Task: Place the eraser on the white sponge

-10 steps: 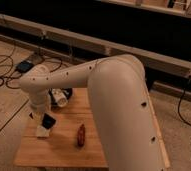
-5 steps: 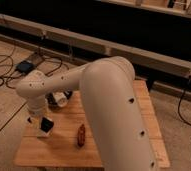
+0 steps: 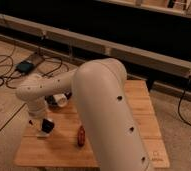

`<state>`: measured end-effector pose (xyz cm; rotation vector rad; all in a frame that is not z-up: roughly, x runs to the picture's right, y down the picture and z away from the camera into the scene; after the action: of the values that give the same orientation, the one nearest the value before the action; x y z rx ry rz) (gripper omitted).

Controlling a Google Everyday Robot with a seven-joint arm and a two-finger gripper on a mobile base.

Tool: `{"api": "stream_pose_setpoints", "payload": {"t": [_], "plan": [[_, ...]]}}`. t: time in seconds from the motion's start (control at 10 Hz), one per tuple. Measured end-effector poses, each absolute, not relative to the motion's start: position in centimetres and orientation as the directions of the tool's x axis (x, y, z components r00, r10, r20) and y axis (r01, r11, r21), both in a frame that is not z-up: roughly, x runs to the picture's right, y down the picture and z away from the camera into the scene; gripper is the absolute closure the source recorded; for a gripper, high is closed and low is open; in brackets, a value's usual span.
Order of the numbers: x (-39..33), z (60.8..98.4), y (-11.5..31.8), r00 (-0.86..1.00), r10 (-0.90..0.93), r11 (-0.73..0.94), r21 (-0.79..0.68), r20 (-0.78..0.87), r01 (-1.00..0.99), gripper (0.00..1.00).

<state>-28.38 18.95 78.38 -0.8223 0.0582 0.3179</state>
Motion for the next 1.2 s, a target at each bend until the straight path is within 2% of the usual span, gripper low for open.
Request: {"api": "stream_pose_setpoints", "payload": {"t": [0.1,0.6,0.7,1.2], "plan": [[-28.40,78.78,19.07,0.952,0.249,0.640,-0.707,-0.181,-0.302,0.73],[-28.95,79.44,19.23,0.951,0.240,0.646,-0.700,-0.193,-0.305,0.26],[-29.05,79.51,19.16,0.951,0.242,0.646,-0.699,-0.194,-0.307,0.20],[-28.96,79.60,18.68,0.944,0.260,0.637,-0.698,-0.205,-0.327,0.20]]}}
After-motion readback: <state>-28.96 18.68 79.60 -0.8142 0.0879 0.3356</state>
